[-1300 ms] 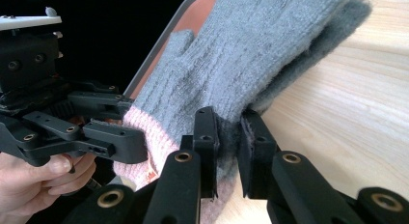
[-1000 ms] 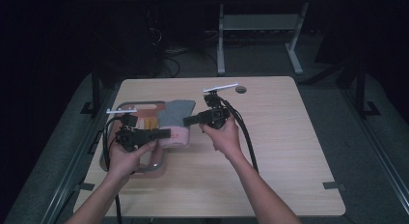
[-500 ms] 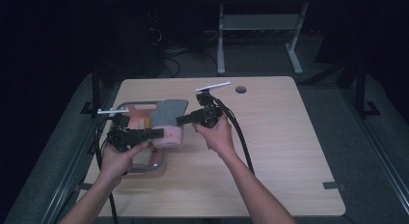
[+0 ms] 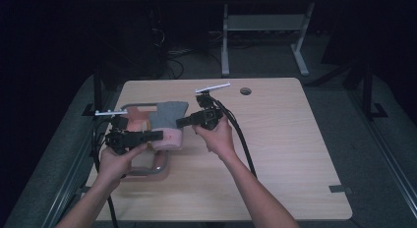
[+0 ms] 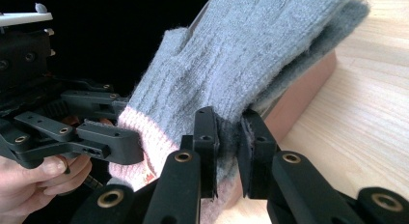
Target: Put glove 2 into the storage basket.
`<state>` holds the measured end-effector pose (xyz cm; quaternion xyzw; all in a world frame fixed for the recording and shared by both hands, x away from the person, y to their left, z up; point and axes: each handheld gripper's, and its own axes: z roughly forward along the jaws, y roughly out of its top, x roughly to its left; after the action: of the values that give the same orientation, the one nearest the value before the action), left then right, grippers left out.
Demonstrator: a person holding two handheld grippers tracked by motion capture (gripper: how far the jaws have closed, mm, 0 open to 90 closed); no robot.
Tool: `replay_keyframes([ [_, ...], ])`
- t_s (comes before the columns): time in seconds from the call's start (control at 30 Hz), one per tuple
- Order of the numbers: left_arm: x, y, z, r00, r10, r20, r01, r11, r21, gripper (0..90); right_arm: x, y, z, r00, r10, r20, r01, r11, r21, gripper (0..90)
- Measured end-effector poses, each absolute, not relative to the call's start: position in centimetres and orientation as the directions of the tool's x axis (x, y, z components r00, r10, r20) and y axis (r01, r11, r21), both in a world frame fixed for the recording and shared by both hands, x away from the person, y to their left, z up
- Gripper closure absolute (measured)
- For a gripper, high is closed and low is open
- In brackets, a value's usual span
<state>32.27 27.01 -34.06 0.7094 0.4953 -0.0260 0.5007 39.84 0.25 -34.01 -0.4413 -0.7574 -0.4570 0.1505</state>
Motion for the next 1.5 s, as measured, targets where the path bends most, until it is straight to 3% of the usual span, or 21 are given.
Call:
replay_keyframes([
  [0.93, 32.2, 32.3, -34.8, 0.443, 0.722, -0.532, 0.751, 0.026, 0.66, 65.0, 41.0, 5.8, -35.4, -0.561, 0.476, 0.678, 0.82, 0.205, 0.534, 79.2],
  [1.5, 32.4, 34.1, -36.4, 0.398, 0.759, -0.516, 0.78, 0.016, 0.625, 67.2, 41.4, 8.5, -37.0, -0.557, 0.5, 0.663, 0.825, 0.241, 0.511, 79.1],
])
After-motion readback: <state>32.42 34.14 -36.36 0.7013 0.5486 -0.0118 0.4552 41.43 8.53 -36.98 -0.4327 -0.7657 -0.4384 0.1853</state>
